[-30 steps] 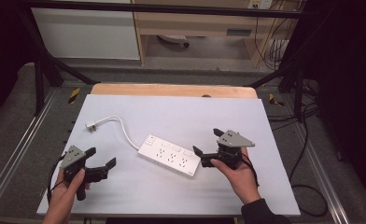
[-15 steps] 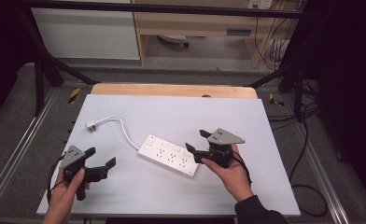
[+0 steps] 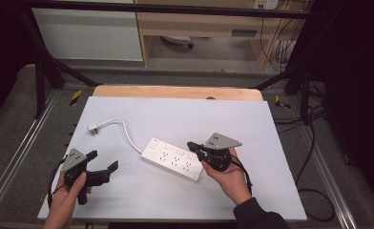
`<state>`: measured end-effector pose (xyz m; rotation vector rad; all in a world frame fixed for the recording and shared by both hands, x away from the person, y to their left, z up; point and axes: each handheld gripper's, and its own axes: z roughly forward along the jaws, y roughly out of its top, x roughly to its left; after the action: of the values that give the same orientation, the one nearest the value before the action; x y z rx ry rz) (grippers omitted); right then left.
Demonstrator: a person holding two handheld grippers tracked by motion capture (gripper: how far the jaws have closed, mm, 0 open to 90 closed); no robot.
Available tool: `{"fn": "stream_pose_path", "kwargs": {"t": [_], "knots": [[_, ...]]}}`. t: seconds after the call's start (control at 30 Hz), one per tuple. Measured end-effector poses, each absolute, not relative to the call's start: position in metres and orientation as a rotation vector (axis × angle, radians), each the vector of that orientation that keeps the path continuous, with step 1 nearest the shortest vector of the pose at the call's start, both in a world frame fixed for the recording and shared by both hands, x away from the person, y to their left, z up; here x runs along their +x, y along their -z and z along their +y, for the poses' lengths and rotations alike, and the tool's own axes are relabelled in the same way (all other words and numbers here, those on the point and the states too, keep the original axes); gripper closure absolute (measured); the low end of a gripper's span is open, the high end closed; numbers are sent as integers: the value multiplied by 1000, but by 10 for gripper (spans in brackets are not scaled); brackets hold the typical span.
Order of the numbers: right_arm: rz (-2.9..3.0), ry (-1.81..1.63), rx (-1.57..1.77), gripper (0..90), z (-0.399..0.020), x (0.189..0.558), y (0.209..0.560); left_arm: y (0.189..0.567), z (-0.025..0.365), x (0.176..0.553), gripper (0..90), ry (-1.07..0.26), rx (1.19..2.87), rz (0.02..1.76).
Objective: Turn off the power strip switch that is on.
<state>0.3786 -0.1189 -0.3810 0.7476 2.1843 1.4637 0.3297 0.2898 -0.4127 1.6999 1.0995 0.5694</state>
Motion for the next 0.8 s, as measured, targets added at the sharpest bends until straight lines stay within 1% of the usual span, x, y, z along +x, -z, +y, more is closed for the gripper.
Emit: {"fn": "stream_pose_path", "kwargs": {"t": [0.4,0.8], "knots": [[2251,-1396,808,900,-105,402,397,412,293,329,65,-582,1688,1110],[2349,-1312,884,900,-105,411,420,411,294,329,65,-584,1684,1108]]}}
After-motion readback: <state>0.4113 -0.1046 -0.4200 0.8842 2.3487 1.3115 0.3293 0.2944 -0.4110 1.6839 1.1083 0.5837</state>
